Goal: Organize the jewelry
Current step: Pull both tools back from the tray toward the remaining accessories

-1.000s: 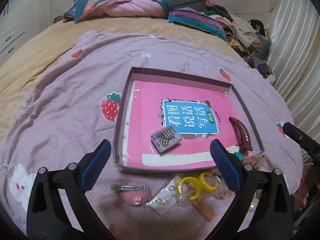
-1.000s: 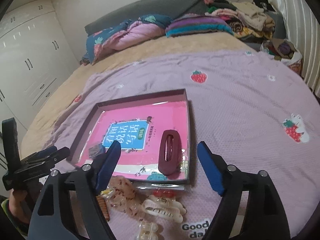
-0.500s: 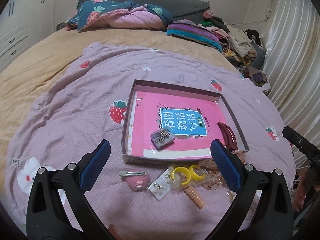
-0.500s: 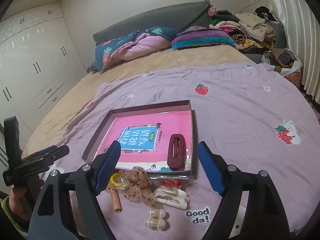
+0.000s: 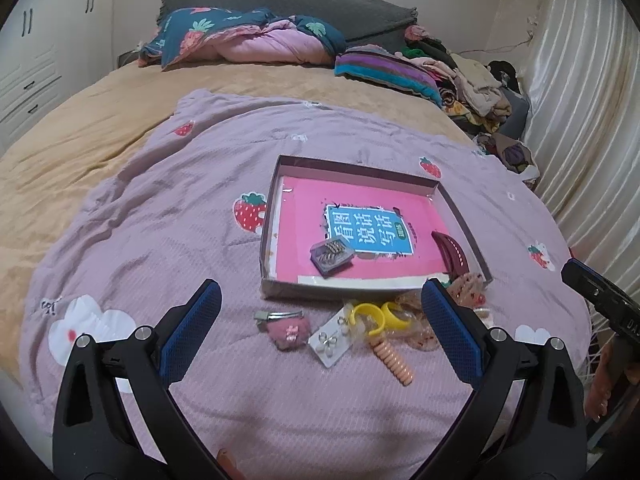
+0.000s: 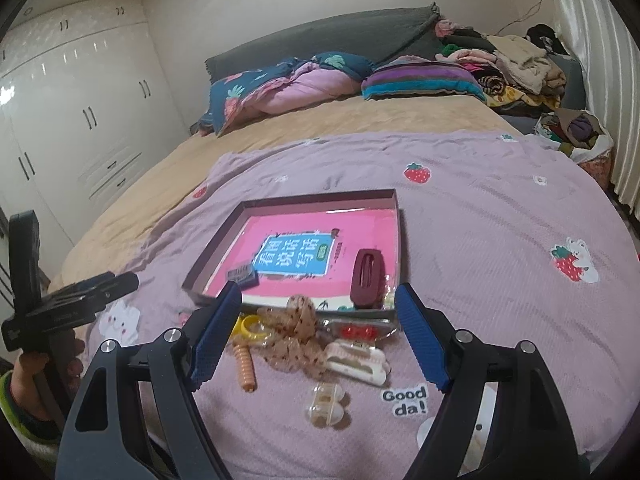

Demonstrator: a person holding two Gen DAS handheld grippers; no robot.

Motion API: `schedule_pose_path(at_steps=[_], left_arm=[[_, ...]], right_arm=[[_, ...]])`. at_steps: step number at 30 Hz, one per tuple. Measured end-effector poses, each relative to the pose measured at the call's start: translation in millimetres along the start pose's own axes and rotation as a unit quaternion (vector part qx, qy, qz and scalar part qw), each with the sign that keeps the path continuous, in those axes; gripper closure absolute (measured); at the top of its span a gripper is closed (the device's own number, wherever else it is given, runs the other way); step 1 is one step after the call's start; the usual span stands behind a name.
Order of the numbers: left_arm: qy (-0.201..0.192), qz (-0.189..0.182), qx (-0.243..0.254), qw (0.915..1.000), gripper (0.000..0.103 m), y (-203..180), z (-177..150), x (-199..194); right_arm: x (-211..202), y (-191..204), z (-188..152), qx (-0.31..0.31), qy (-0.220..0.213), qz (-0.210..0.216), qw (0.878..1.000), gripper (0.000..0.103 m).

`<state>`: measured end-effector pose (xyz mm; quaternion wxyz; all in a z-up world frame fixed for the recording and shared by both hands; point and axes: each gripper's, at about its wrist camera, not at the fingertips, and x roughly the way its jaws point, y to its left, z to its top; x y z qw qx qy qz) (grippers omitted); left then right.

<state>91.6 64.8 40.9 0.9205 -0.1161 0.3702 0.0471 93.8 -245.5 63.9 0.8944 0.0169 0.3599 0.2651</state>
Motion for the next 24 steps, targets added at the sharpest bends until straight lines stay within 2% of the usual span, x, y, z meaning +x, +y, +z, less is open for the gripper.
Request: schedule_pose_path(at_steps=[15,24], left_arm=[[0.017,0.007,0.011,0.9998,0.009,0,-27,-4],[0.047,0.004,0.02,0.9987,0.009,-2,-50,4]], right_arm=[[2,13,-28,-0.029,0.027,0.008,0.999,0.025],[9,14,-43,-0.041,0.048,0.005,0.998,0.025]])
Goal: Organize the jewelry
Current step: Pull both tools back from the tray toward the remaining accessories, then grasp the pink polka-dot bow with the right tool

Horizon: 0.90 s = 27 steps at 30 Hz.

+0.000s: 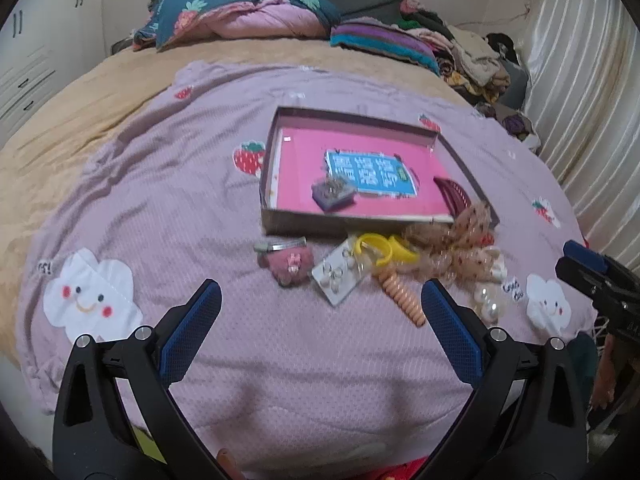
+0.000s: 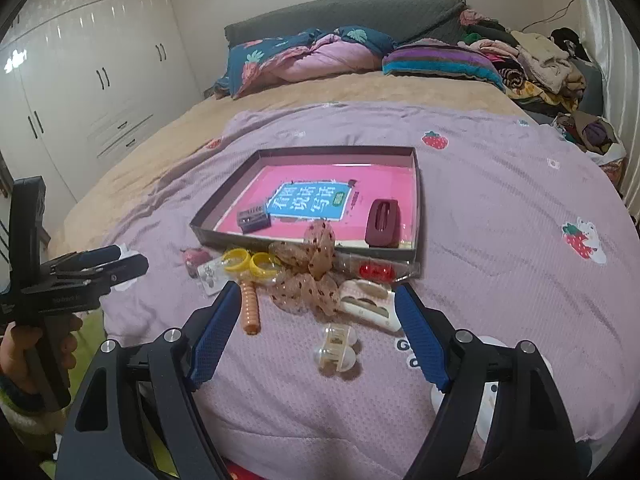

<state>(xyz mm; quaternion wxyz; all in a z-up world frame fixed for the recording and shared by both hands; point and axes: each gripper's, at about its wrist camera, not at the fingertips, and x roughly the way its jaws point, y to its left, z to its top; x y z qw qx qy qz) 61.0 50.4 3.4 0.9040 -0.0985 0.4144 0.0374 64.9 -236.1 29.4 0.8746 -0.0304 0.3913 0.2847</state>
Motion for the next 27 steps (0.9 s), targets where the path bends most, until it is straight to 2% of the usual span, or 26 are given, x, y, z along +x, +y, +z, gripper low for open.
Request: schedule_pose_path(at_steps=[11,20,27], left_arm=[[0.044,-0.025,0.02,0.9985,0.009,-14,-25,26],[0.066,-0.047,0.03,0.9963,0.01,-29,-32,50],[0.076,-0.07,0.041,0.9938,0.019,-43,-34,63]], right_arm=[[16,-5,-6,-0.003,0.017,0.002,1.0,0.025],[35,-6,1,-0.014,0.026,0.007,1.0,0.025],[60,-2,17,-0.032,0.036,0.012,0.999,0.038]])
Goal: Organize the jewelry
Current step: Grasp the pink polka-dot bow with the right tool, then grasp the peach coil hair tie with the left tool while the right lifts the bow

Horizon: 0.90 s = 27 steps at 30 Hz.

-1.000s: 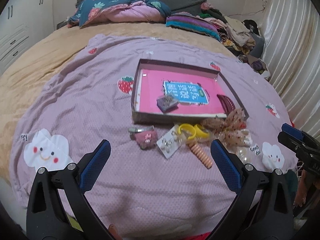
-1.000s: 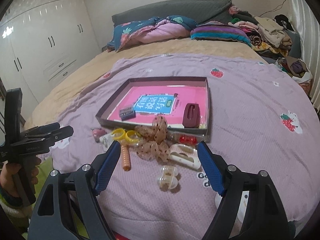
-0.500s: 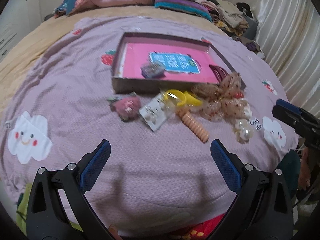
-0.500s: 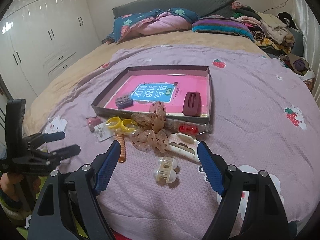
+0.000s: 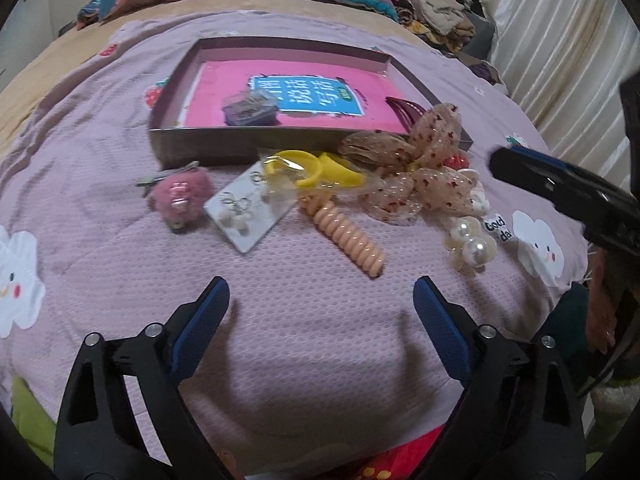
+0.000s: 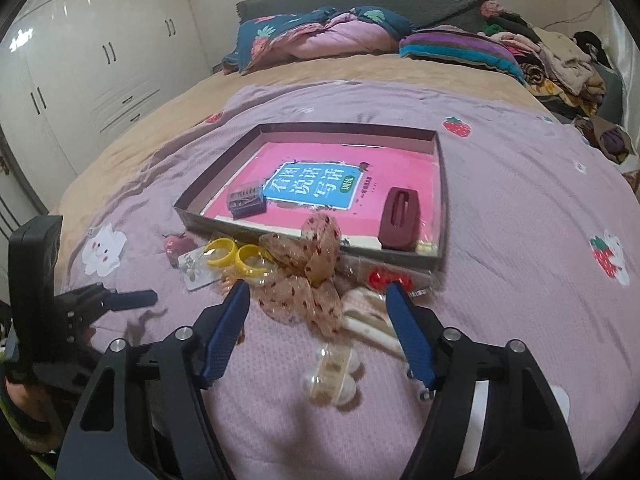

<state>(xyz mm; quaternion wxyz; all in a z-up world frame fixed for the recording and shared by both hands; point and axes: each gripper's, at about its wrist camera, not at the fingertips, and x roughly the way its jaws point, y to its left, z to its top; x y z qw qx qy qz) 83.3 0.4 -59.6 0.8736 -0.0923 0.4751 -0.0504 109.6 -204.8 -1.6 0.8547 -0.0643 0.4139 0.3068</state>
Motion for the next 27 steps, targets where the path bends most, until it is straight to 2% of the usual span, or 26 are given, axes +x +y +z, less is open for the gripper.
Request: schedule_pose_path(at_steps=[9,11,13,15,18,20,24,27], left_arm=[[0.011,-0.015,0.005,0.9998,0.03,-12,6,17],[0.012,-0.017,0.004,0.9998,0.032,-12,8,20],[0.012,-0.019,0.0,0.9997,0.034,-12,10,23],[0.012,-0.018,-0.004,0.9998,0.034,-12,12,25],[0.015,-0.02,-0.01,0.9996,0.041,-12,17,30],[0.016,-0.019,-0.012,0.9996,0.051,-12,19,33],[0.017,-0.017,-0.015,0.9996,0.057,-14,23,39],[0.017,-0.009,-0.012,0.9997,0.073,-14,23,44]], right_arm=[[40,-4,20,-0.002,0.029,0.011,1.0,0.055],[47,-4,23,-0.003,0.036,0.014,0.999,0.064],[52,-4,24,-0.001,0.043,0.02,0.999,0.087],[51,-5,24,0.006,0.042,0.029,0.999,0.092],[43,-7,20,0.011,0.036,0.039,0.999,0.096],[36,-9,18,0.016,0.031,0.043,0.998,0.097],[18,-15,13,0.031,0.016,0.051,0.998,0.097],[5,-21,11,0.035,0.003,0.046,0.998,0.097]])
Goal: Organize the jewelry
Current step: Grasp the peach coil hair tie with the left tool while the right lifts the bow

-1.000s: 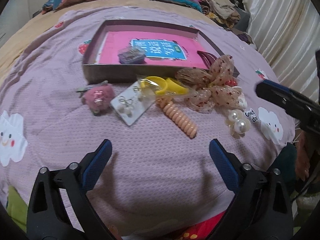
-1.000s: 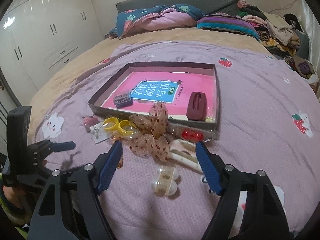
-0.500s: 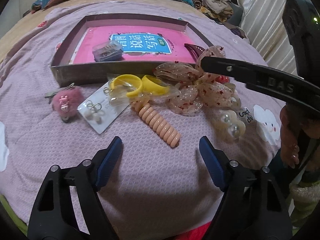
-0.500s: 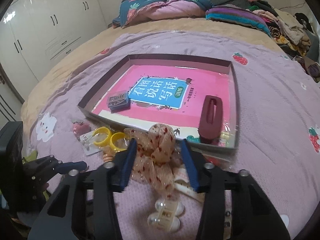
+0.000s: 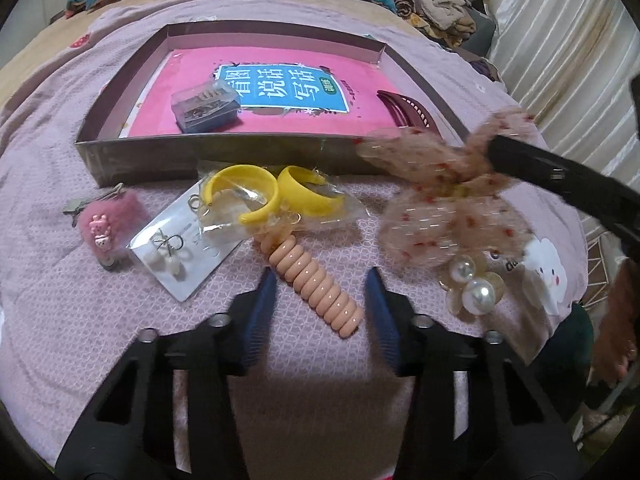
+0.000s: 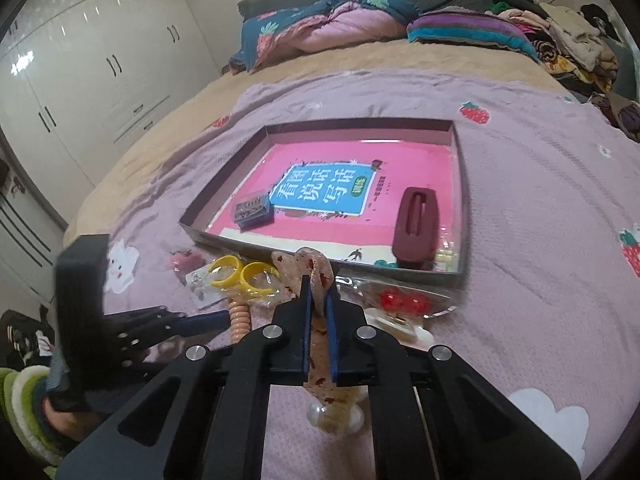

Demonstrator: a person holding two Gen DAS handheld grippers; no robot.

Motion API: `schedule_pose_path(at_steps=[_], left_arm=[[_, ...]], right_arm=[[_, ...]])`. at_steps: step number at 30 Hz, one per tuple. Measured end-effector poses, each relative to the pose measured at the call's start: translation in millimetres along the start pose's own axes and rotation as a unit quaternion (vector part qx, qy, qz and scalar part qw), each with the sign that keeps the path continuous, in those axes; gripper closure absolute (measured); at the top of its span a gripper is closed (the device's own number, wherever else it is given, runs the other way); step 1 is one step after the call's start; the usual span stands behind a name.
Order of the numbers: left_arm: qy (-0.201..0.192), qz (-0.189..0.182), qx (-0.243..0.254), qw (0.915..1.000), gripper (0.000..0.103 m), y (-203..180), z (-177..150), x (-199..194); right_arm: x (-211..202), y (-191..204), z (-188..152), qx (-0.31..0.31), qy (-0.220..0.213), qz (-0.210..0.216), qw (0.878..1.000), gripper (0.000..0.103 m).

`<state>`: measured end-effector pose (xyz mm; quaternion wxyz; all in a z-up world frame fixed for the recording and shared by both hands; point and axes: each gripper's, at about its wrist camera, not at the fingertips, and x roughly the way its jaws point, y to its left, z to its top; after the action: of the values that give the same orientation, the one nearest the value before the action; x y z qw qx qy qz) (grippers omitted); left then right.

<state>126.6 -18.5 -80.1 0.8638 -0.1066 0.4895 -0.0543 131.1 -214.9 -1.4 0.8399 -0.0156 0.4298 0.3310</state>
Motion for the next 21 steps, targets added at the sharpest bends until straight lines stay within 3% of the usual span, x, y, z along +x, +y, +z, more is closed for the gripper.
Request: schedule_pose_path(at_steps=[7,21], left_arm=[[-0.002,0.016,0.026,0.9995,0.086,-2,-10,-4],[-0.003,0.011,0.004,0.9999,0.092,25,-34,-41]], right_arm=[[-22,-14,-3,0.024,-0.023,-0.004,0.999,0.097],[-30,-7,-8,0.03,-0.027,0.008,0.999,0.097]])
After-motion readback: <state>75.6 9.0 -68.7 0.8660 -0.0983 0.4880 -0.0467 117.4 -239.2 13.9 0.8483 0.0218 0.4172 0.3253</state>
